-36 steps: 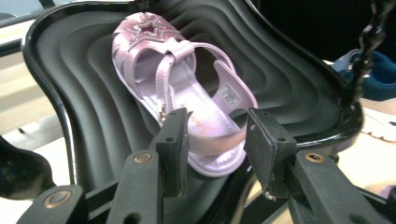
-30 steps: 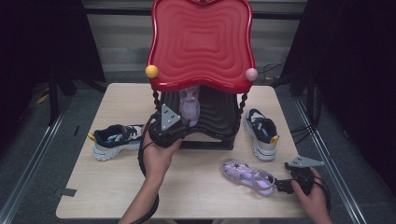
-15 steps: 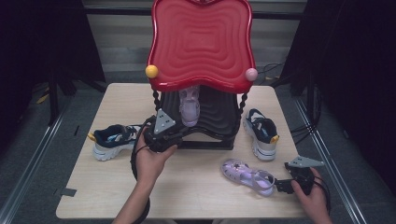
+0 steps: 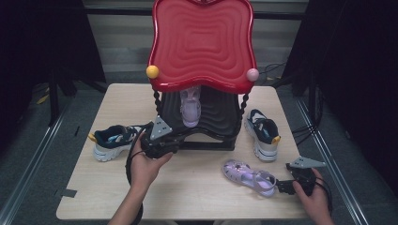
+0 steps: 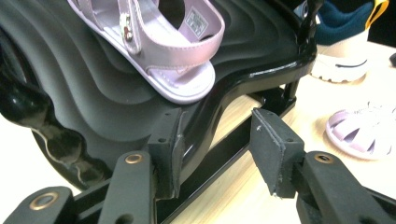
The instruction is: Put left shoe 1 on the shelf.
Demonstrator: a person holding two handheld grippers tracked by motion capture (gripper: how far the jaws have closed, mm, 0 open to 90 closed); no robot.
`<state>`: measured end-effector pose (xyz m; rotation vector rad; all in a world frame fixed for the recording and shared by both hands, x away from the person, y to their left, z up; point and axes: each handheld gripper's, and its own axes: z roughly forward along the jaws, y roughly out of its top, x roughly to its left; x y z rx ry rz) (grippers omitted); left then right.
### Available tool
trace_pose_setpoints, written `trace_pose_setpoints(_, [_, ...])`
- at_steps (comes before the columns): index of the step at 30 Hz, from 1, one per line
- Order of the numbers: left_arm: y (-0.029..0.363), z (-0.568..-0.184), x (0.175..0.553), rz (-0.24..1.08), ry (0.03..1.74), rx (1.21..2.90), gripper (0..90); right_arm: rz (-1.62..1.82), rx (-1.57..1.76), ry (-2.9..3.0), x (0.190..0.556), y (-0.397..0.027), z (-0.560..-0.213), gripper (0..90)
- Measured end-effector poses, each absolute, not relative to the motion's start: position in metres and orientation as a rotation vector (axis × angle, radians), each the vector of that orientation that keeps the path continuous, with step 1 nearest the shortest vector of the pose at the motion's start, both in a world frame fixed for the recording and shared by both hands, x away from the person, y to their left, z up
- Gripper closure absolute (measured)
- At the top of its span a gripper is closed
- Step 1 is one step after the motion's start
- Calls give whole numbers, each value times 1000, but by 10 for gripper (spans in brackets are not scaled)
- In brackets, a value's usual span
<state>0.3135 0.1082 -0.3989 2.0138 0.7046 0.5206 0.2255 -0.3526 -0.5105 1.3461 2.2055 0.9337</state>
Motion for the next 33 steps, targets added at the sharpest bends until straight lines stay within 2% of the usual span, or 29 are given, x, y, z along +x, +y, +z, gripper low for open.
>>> trace_pose_setpoints(33, [126,-454,311,373,688,2162,489,934,1346,2206,226,-353,-511,86])
